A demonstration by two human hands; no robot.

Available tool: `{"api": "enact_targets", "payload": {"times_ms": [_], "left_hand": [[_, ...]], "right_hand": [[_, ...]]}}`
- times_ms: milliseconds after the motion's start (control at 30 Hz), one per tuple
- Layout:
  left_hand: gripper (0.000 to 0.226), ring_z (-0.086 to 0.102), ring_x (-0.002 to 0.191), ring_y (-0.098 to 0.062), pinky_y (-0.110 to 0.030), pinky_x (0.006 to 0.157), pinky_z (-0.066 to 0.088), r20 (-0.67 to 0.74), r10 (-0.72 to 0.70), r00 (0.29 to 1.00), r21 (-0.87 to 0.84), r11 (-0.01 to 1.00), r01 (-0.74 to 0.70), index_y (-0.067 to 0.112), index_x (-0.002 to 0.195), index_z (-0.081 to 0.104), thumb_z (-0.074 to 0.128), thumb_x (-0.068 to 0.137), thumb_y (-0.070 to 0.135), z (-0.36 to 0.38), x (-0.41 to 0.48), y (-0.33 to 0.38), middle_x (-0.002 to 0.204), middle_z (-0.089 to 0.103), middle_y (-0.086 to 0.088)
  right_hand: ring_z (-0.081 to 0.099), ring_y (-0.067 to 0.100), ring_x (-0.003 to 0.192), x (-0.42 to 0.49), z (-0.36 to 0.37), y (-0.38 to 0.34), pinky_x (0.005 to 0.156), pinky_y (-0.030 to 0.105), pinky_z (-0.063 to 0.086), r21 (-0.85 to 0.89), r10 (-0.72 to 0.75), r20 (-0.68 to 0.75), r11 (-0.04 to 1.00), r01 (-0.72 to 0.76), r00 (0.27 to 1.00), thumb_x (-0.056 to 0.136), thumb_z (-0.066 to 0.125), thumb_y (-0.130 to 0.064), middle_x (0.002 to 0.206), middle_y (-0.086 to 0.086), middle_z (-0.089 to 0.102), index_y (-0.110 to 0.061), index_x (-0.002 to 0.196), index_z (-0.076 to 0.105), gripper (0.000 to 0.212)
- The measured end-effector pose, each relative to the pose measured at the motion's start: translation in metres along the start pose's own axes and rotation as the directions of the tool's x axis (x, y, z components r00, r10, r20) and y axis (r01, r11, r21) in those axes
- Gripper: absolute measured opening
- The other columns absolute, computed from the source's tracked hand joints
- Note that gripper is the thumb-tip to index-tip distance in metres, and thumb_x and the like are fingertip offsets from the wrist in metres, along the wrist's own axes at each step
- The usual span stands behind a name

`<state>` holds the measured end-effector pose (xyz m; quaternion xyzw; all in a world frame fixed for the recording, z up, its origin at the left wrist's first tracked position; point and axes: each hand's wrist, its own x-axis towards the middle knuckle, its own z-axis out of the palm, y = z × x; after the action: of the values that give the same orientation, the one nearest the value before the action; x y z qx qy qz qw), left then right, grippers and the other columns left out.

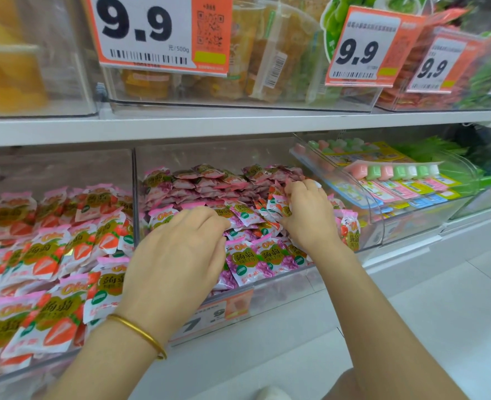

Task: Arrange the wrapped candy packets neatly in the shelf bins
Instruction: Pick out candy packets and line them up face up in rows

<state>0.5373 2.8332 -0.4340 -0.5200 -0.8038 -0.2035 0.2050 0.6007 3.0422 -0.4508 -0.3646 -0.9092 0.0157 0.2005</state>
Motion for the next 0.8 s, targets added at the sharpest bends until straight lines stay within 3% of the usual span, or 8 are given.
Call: {"api": "enact_targets", "payload": {"times_ms": [100, 200, 300, 367, 467, 533, 667, 800], "left_hand": [[0.017, 0.062, 0.075, -0.016, -0.026, 0.055, 0.048, 0.021, -0.007, 1.000, 0.006, 1.000, 0.007, 0.020, 0.091, 0.065, 0.048, 0.087, 0.022, -0.001, 0.000, 0.000, 0.088, 0.063, 0.005], [0.015, 0.063, 0.075, -0.017, -0.028, 0.055, 0.049, 0.041, -0.014, 0.999, -0.011, 1.000, 0.014, 0.019, 0.091, 0.066, 0.053, 0.082, 0.021, -0.001, 0.000, 0.001, 0.087, 0.064, 0.004], [0.016, 0.063, 0.076, -0.016, -0.025, 0.056, 0.048, 0.057, -0.018, 0.998, -0.015, 1.000, 0.019, 0.019, 0.092, 0.066, 0.053, 0.082, 0.022, -0.001, 0.001, 0.001, 0.088, 0.064, 0.005], [0.019, 0.063, 0.078, -0.014, -0.023, 0.057, 0.047, 0.061, -0.039, 0.997, -0.043, 0.998, 0.042, 0.020, 0.095, 0.066, 0.052, 0.083, 0.023, -0.002, 0.000, 0.001, 0.091, 0.065, 0.006], [0.030, 0.059, 0.077, -0.004, -0.020, 0.064, 0.048, 0.065, -0.149, 0.987, -0.265, 0.951, 0.161, 0.025, 0.111, 0.062, 0.044, 0.088, 0.030, -0.009, 0.002, 0.004, 0.102, 0.060, 0.014], [0.033, 0.062, 0.075, -0.002, -0.017, 0.065, 0.051, 0.088, -0.266, 0.960, -0.522, 0.809, 0.272, 0.028, 0.120, 0.055, 0.044, 0.089, 0.031, -0.012, 0.004, 0.004, 0.105, 0.059, 0.017], [0.029, 0.068, 0.084, -0.004, -0.023, 0.061, 0.056, 0.252, -0.333, 0.909, -0.865, 0.343, 0.366, 0.031, 0.116, 0.056, 0.051, 0.091, 0.016, -0.022, 0.005, 0.002, 0.104, 0.067, 0.016], [0.022, 0.068, 0.094, -0.017, -0.028, 0.071, 0.058, 0.310, -0.304, 0.901, -0.905, 0.196, 0.378, 0.021, 0.111, 0.061, 0.049, 0.093, 0.017, -0.047, -0.004, -0.001, 0.104, 0.070, -0.001]], "right_hand": [[0.052, 0.031, 0.103, 0.001, 0.001, 0.003, 0.087, 0.041, 0.045, 0.114, 0.043, -0.062, 0.993, -0.036, 0.997, 0.076, 0.060, 0.007, 0.114, 0.013, 0.054, -0.006, 0.112, 0.058, 0.038], [0.055, 0.029, 0.100, 0.000, -0.001, 0.005, 0.085, 0.040, 0.046, 0.234, 0.114, -0.165, 0.970, -0.074, 0.980, 0.081, 0.062, -0.001, 0.111, 0.011, 0.056, -0.008, 0.109, 0.061, 0.029], [0.054, 0.016, 0.099, -0.003, -0.011, 0.001, 0.086, 0.020, 0.039, 0.456, 0.201, -0.238, 0.887, -0.074, 0.950, 0.084, 0.063, -0.008, 0.119, 0.005, 0.056, -0.012, 0.117, 0.061, 0.033], [0.052, 0.006, 0.096, -0.005, -0.021, -0.003, 0.085, 0.017, 0.041, 0.631, 0.234, -0.228, 0.775, -0.040, 0.945, 0.082, 0.066, -0.005, 0.118, -0.001, 0.058, -0.017, 0.118, 0.061, 0.038], [0.058, 0.008, 0.085, -0.014, -0.036, -0.012, 0.079, 0.028, 0.052, 0.872, 0.229, -0.058, 0.485, -0.062, 0.972, 0.078, 0.070, -0.005, 0.106, -0.007, 0.066, -0.023, 0.110, 0.064, 0.038], [0.062, 0.010, 0.085, -0.022, -0.043, -0.023, 0.077, 0.028, 0.054, 0.932, 0.138, 0.056, 0.347, -0.101, 0.989, 0.075, 0.072, -0.003, 0.104, -0.005, 0.069, -0.024, 0.106, 0.067, 0.038], [0.067, 0.014, 0.086, -0.041, -0.056, -0.054, 0.076, 0.028, 0.056, 0.986, -0.068, 0.076, 0.152, -0.065, 0.995, 0.073, 0.071, 0.007, 0.095, 0.000, 0.072, -0.016, 0.100, 0.067, 0.036], [0.069, 0.010, 0.081, -0.058, -0.065, -0.080, 0.070, 0.021, 0.054, 0.987, -0.180, 0.040, 0.158, -0.012, 0.983, 0.069, 0.075, -0.013, 0.090, -0.004, 0.073, -0.018, 0.096, 0.068, 0.029]]}}
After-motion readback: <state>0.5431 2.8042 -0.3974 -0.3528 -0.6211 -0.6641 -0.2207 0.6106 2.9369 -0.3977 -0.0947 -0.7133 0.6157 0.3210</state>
